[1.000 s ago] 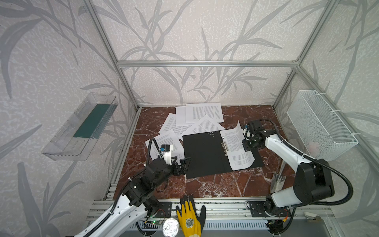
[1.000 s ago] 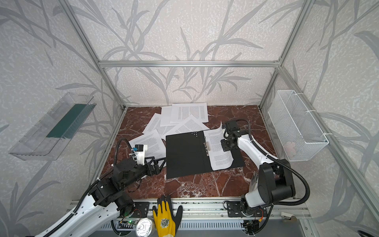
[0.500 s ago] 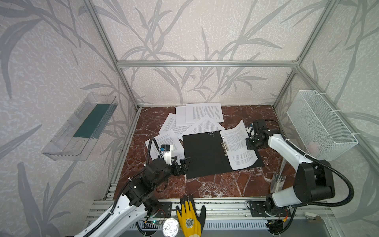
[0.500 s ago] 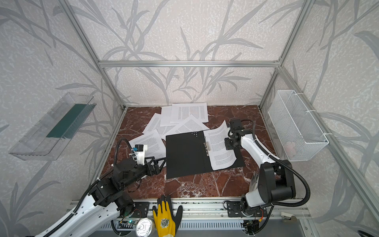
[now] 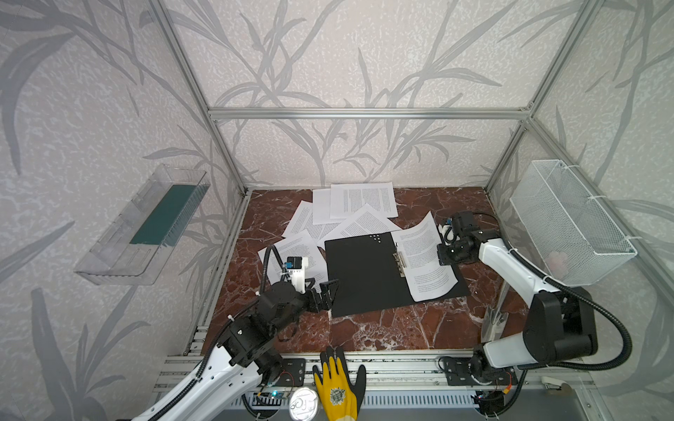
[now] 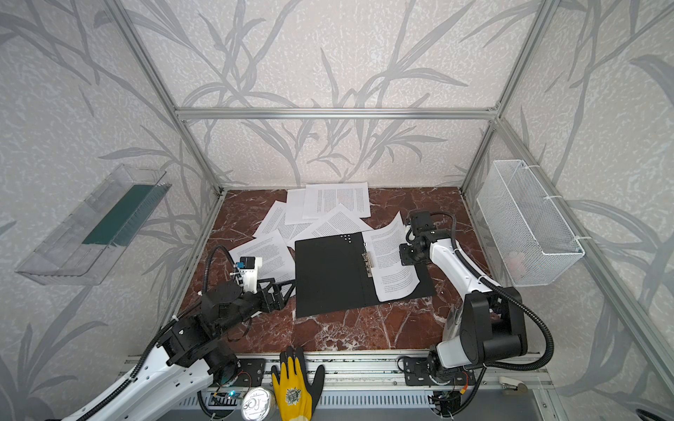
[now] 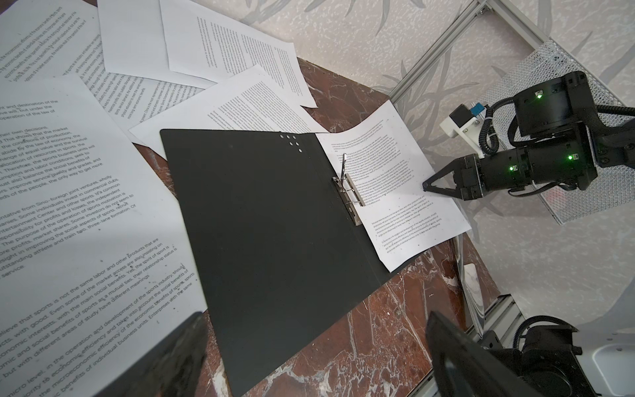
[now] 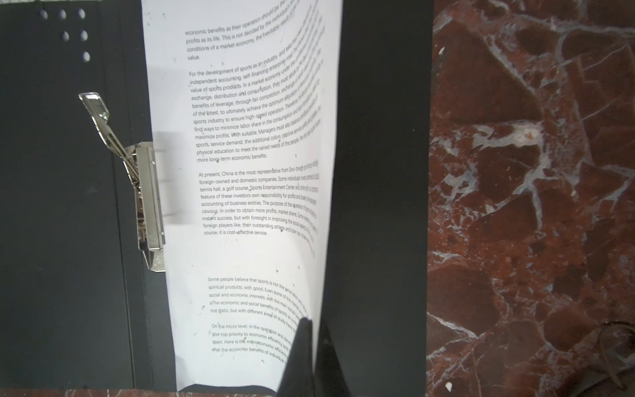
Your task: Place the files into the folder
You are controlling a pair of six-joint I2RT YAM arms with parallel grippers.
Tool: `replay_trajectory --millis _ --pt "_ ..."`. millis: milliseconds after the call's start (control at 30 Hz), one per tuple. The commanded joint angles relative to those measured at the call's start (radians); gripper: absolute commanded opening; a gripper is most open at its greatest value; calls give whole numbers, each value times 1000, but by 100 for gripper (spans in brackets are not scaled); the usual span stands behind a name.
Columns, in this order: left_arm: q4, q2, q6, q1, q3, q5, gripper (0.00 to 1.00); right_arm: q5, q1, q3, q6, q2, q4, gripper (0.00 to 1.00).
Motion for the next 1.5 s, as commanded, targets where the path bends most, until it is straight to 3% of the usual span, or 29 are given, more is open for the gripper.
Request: replay_trajectory --millis 0,300,733,833,967,1067,1100,1167,1333,1467 --pt "-5 2 14 -3 0 -19 99 -48 -1 -15 27 3 21 0" --pt "-7 -4 14 -3 0 -16 99 -71 -1 -22 45 -3 29 0" --pt "-9 -10 13 -5 0 -15 99 -84 -1 -20 46 -5 30 23" --pt "-9 -10 12 -4 0 -15 99 -80 -1 -18 45 0 30 37" --pt "-9 -10 13 -5 0 -16 99 -78 -1 -21 48 6 35 39" --pt "-9 -10 14 -6 0 -18 99 -66 -1 -21 51 13 36 53" --pt "-10 -9 13 -5 0 -18 99 -63 -1 -21 53 14 36 62" --pt "-10 -10 13 -5 0 -20 99 -56 -2 -19 52 14 36 99" --pt "-21 -15 11 -4 2 -36 99 -5 -13 -9 73 -22 28 99" --pt "-79 -36 -1 -4 12 -123 99 91 -15 33 99 -113 -2 99"
